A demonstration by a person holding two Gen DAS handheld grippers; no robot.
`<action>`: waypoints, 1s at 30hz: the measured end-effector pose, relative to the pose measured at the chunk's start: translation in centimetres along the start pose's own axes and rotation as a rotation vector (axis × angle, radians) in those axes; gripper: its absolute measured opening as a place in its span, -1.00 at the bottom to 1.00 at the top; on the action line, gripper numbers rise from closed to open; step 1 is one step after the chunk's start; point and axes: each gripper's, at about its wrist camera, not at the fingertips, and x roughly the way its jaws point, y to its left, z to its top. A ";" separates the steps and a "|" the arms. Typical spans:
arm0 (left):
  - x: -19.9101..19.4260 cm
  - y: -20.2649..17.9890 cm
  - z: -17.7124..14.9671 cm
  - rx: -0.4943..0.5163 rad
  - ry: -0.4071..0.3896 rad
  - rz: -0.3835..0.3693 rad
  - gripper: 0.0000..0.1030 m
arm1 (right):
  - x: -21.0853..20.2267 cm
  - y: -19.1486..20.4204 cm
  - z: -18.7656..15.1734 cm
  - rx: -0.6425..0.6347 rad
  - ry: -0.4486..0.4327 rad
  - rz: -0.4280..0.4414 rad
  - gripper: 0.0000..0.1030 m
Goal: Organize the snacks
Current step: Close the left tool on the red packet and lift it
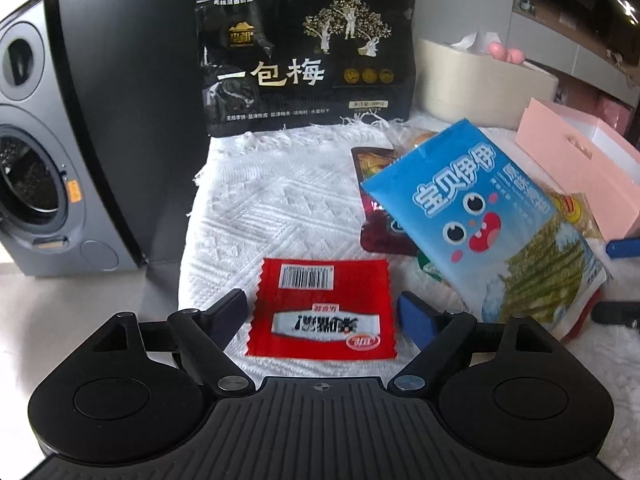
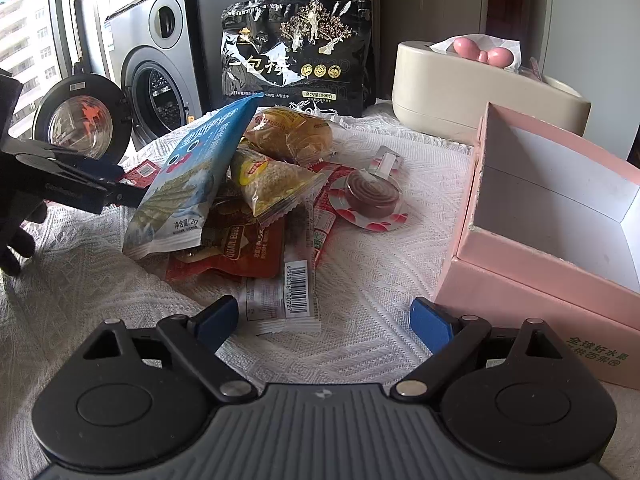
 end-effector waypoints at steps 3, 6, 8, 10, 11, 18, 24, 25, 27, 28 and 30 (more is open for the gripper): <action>0.4 0.0 0.3 -0.012 -0.004 -0.010 0.74 | 0.1 0.1 0.0 -0.005 0.007 0.002 0.82; 0.4 -0.4 0.3 0.014 0.010 -0.001 0.74 | 0.2 -0.1 0.3 0.004 0.030 0.017 0.85; 0.1 -0.6 0.0 0.025 0.009 -0.004 0.70 | 0.2 -0.1 0.6 0.018 0.057 0.016 0.86; -0.5 -0.2 -0.1 0.006 -0.008 0.011 0.47 | 0.4 0.2 0.8 -0.008 0.076 0.005 0.86; -0.8 0.2 -0.2 -0.020 -0.014 0.004 0.43 | 0.4 0.3 0.9 -0.015 0.080 0.000 0.86; -2.9 3.2 -0.7 -0.193 -0.110 -0.061 0.16 | -3.8 4.2 2.0 -0.125 -0.081 -0.059 0.78; -4.4 3.6 -1.1 -0.239 -0.149 -0.092 0.14 | -3.0 9.9 5.0 -0.259 -0.219 -0.091 0.78; -4.8 3.6 -1.2 -0.239 -0.156 -0.089 0.14 | -2.0 10.6 5.5 -0.262 -0.208 -0.082 0.78; -5.9 3.8 -1.4 -0.242 -0.170 -0.082 0.14 | 0.2 12.0 6.2 -0.264 -0.167 -0.081 0.78; -6.5 4.0 -1.5 -0.248 -0.177 -0.079 0.14 | 1.3 12.5 6.4 -0.266 -0.144 -0.084 0.78; -7.9 4.1 -1.9 -0.263 -0.194 -0.080 0.14 | 3.1 13.2 6.5 -0.275 -0.105 -0.112 0.78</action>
